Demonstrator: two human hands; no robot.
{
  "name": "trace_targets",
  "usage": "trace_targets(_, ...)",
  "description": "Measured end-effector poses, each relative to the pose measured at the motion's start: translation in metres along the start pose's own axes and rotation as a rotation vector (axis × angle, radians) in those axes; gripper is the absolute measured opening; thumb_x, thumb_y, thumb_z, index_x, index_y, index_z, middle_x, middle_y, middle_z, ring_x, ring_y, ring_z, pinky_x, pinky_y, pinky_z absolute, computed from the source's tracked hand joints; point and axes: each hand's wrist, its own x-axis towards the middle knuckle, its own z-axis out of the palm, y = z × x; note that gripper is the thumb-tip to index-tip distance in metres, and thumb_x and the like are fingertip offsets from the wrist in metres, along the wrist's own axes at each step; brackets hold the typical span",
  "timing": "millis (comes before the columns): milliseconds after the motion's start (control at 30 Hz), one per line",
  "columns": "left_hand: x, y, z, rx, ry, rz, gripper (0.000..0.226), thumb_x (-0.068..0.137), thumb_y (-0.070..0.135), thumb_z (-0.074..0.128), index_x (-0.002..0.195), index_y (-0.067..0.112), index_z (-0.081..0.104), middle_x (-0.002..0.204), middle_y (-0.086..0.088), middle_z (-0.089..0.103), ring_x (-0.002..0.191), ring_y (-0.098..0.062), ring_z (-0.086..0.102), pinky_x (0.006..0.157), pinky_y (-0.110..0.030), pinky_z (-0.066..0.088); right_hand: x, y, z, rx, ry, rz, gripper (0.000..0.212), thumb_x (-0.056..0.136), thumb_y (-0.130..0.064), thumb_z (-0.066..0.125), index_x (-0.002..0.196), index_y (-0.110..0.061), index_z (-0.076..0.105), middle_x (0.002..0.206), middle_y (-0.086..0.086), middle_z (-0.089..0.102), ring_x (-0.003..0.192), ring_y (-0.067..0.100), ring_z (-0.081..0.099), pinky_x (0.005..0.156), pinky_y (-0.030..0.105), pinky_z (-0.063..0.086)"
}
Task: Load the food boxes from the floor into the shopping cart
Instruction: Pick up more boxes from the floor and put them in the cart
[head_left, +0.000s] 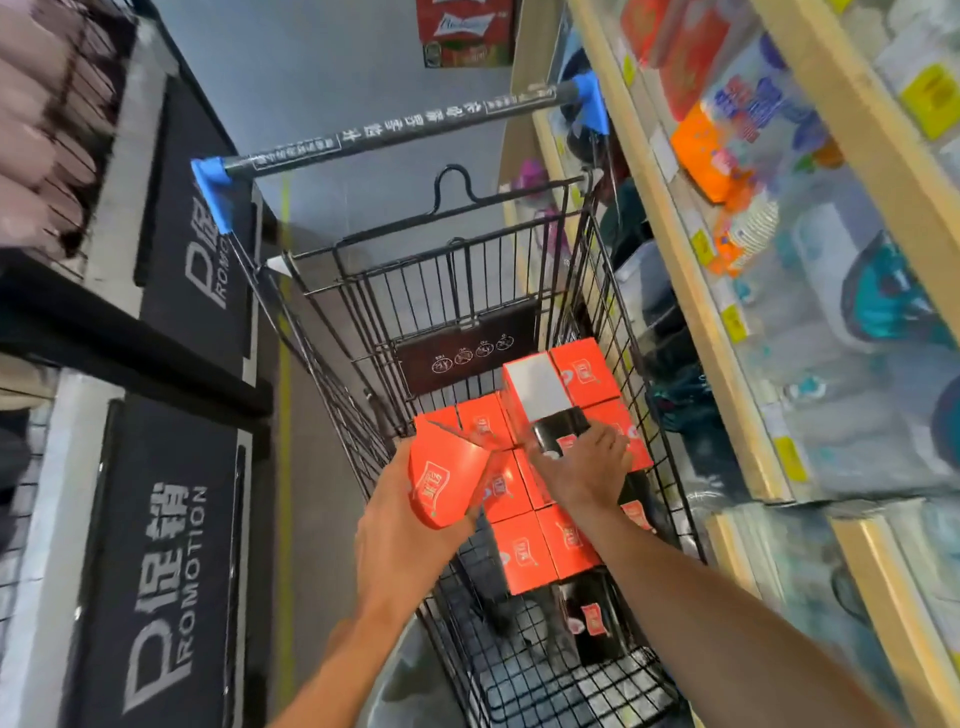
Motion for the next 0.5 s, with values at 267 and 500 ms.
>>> trace_targets(267,0.002,-0.009,0.016,-0.024,0.010,-0.046,0.086,0.059,0.051,0.094,0.130,0.056,0.045,0.113,0.032,0.062,0.101,0.008,0.061,0.084,-0.032,0.056,0.014,0.003,0.044,0.059,0.134,-0.063,0.106,0.075,-0.074,0.068,0.151,-0.010,0.029,0.163,0.011,0.025,0.151,0.031,0.017,0.122,0.049,0.010)
trace_targets(500,0.009,-0.007,0.028,-0.046,0.012,-0.132,0.078,0.058,0.055,0.093,0.122,0.054,0.048,0.106,0.026,0.067,0.094,0.005,0.064,0.079,-0.031,0.056,0.014,0.010,0.049,0.196,0.117,-0.085,0.118,0.073,-0.084,0.060,0.158,-0.014,0.016,0.167,0.005,0.016,0.155,0.025,0.004,0.125,0.047,0.002)
